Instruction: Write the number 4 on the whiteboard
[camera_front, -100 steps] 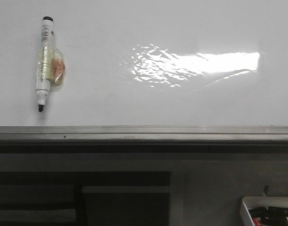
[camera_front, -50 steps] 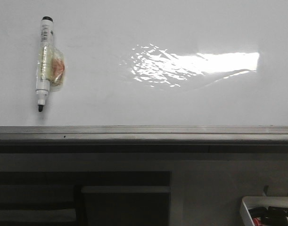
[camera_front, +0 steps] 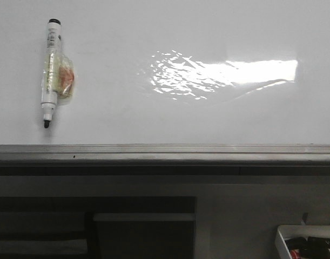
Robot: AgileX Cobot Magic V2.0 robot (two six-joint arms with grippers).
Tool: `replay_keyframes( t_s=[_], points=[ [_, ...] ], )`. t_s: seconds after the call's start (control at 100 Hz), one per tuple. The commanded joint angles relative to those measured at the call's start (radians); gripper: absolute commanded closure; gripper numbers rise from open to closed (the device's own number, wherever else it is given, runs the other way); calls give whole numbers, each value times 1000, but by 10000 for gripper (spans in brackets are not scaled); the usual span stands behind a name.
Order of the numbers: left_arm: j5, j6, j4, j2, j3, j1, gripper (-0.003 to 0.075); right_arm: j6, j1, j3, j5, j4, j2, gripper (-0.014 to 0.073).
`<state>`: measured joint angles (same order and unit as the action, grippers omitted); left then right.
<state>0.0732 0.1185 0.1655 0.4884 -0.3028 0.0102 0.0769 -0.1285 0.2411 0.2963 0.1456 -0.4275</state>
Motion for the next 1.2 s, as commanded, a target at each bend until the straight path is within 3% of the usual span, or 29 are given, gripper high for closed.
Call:
replay_keyframes(
  t_s=[0.0,0.15,0.23,0.32,0.46,0.63,1.09,1.19],
  points=[
    [197,0,-17,53,-40,-63,364,10,-1,36,-37,-8,-14,644],
    [283,7,4,130,-45,-262,356,10,-1,36,-38,-8,-14,644],
    [294,10,-3,176,-45,-381,293,10,-1,36,-38,-8,-14,644],
    [294,10,-100,241,-45,-512,225,10,-1,36,-40,-8,-14,644],
    [315,10,-194,360,-45,-636,216,10,-1,36,-45,-8,-14,644],
    [354,10,-239,484,-45,-682,216,10,-1,36,-45,-8,-12,644],
    [409,55,-313,685,-45,-682,216,10,-1,36,-45,4,-12,644],
    [415,55,-315,706,-45,-682,249,10,3,36,-45,4,-12,644]
  ],
)
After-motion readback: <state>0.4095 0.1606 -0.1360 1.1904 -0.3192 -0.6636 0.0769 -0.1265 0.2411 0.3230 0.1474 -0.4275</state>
